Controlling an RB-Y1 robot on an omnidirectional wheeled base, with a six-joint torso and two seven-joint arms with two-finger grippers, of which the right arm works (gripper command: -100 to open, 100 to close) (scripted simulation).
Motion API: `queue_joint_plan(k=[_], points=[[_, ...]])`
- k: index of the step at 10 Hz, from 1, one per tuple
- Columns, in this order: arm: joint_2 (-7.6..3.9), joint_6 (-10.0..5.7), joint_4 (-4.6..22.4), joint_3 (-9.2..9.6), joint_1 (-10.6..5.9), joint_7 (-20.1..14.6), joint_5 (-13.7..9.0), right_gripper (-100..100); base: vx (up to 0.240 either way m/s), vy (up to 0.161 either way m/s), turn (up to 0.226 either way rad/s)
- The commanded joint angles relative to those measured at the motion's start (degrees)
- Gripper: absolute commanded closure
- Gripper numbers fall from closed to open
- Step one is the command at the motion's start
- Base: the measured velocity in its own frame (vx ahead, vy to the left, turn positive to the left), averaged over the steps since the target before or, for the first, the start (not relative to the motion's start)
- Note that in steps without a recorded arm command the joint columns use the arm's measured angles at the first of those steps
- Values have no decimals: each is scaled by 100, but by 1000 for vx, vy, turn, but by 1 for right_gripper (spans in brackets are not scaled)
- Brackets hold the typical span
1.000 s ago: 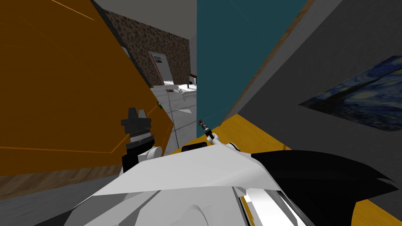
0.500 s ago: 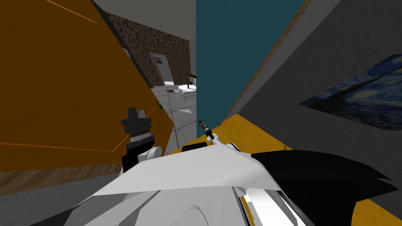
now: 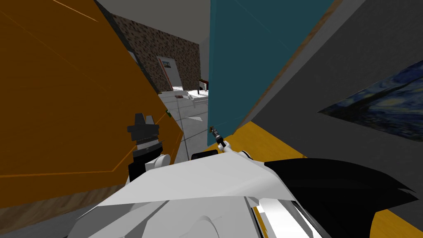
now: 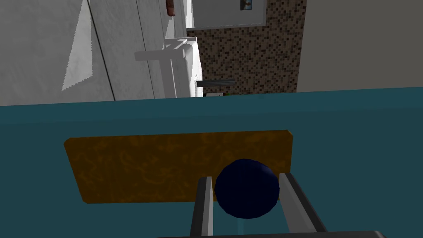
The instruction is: Push the door open
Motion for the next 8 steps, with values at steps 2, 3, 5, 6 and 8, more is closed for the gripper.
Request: queue_joint_plan(k=[2, 3, 5, 6, 8], points=[[-75, 48, -69, -202, -43, 128, -121, 100, 187, 88, -61], [-77, 60, -71, -266, -44, 183, -162, 100, 194, 124, -88], [-71, 86, -75, -405, -46, 301, -251, 100, 216, 80, -121], [-59, 55, 15, -350, -82, 258, -225, -100, -52, 39, -61], [-58, 61, 9, -347, -81, 248, -226, -100, -178, 8, -15]])
